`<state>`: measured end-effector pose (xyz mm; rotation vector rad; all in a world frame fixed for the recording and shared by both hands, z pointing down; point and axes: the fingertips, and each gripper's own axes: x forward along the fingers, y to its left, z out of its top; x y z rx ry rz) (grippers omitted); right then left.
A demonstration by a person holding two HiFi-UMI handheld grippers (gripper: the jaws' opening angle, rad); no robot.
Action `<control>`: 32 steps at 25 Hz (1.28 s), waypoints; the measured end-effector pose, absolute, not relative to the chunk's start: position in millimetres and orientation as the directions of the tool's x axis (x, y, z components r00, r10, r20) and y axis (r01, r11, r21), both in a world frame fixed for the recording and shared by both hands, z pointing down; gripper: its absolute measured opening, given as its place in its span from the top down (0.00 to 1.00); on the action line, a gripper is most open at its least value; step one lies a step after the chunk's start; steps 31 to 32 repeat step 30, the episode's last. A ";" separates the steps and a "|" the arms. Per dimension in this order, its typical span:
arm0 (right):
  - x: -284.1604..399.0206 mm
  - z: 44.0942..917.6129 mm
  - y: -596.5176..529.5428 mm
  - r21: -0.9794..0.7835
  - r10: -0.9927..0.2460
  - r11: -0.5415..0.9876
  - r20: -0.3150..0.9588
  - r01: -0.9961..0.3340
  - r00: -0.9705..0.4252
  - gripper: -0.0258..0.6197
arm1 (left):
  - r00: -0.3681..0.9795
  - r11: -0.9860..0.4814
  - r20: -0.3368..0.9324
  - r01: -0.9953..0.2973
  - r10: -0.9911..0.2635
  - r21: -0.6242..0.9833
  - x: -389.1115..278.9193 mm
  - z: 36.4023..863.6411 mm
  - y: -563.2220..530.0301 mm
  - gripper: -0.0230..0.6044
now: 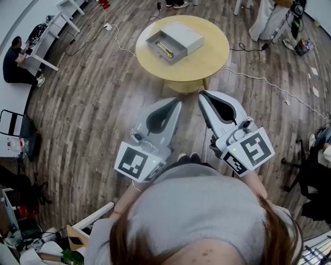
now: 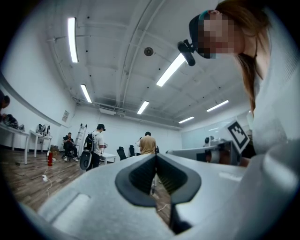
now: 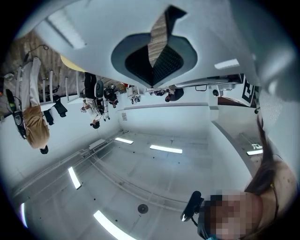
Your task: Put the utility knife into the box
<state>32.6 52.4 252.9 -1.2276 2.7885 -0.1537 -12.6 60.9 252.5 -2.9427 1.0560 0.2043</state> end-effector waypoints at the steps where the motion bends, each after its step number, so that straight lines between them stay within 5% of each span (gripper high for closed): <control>1: 30.6 252.9 54.1 -0.122 -0.739 0.671 -0.039 -0.731 -0.672 0.96 | 0.764 -0.773 -0.130 -0.633 -0.632 0.037 -13.9 251.4 61.5 0.96; 32: 16.2 251.5 66.3 -0.124 -0.754 0.654 -0.033 -0.746 -0.656 0.96 | 0.784 -0.795 -0.142 -0.605 -0.605 0.048 -21.4 246.6 74.5 0.96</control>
